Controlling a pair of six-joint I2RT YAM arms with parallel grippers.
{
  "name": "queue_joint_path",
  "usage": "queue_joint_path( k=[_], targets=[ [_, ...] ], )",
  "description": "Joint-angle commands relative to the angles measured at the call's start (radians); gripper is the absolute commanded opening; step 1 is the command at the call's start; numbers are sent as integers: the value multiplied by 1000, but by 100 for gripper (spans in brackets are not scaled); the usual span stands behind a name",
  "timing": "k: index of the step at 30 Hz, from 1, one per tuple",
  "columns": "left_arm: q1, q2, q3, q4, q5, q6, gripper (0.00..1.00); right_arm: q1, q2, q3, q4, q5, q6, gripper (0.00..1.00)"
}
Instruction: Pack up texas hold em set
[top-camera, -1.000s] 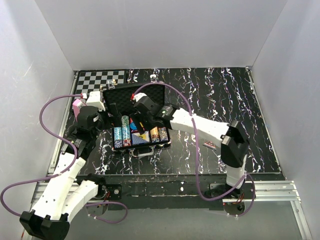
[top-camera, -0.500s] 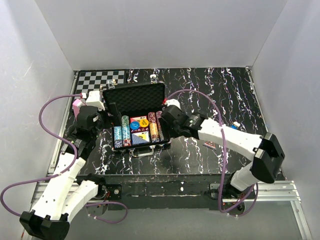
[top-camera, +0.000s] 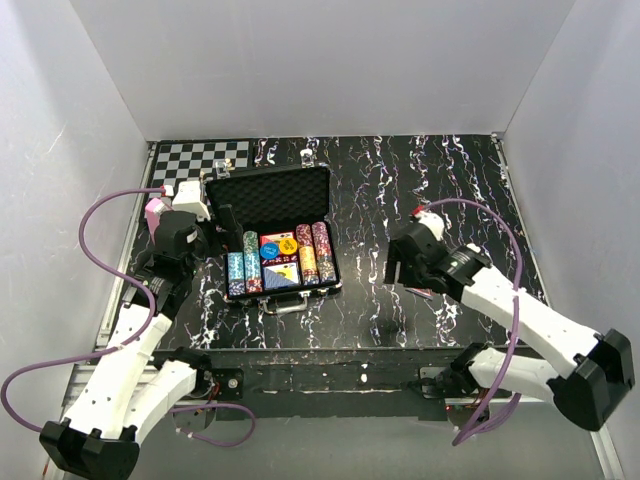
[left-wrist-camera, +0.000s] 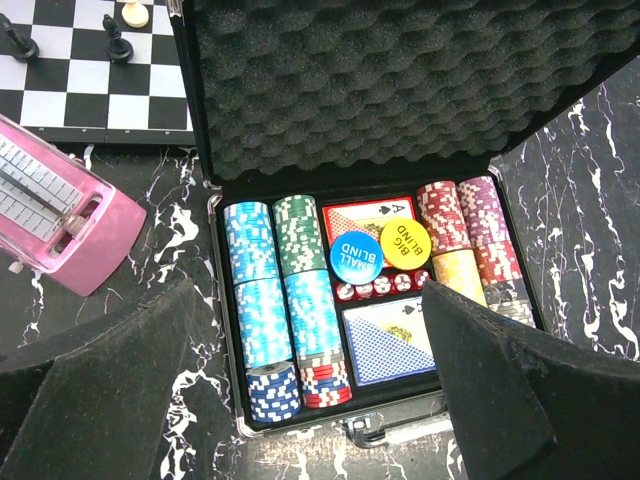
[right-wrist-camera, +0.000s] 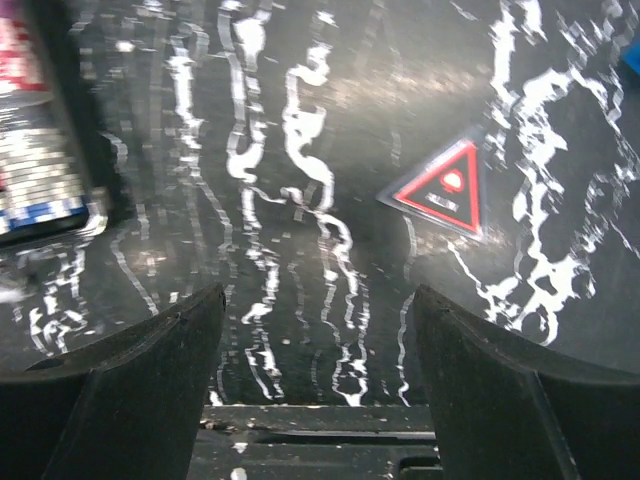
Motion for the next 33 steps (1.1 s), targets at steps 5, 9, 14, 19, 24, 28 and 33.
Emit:
queue_joint_path(
  k=[5, 9, 14, 19, 24, 28, 33],
  targets=[
    [2, -10, -10, 24, 18, 11, 98, -199, -165, -205, -1, -41, 127, 84],
    [3, -10, -10, 23, 22, 10, 98, -290, -165, -248, 38, -82, 117, 85],
    [3, -16, -13, 23, 25, 8, 98, -374, -103, -265, 121, -125, 78, 83],
    [3, -19, -13, 21, 29, 6, 98, -422, 0, -236, 161, -136, 24, 80],
    [5, -21, -13, 23, 29, 6, 98, -446, 83, -213, 196, -150, -19, 78],
    [2, -21, -13, 23, 31, 6, 98, -469, 131, -201, 229, -188, -41, 76],
    [2, -21, -13, 24, 32, 6, 98, -475, 189, -176, 258, -214, -53, 74]
  ],
)
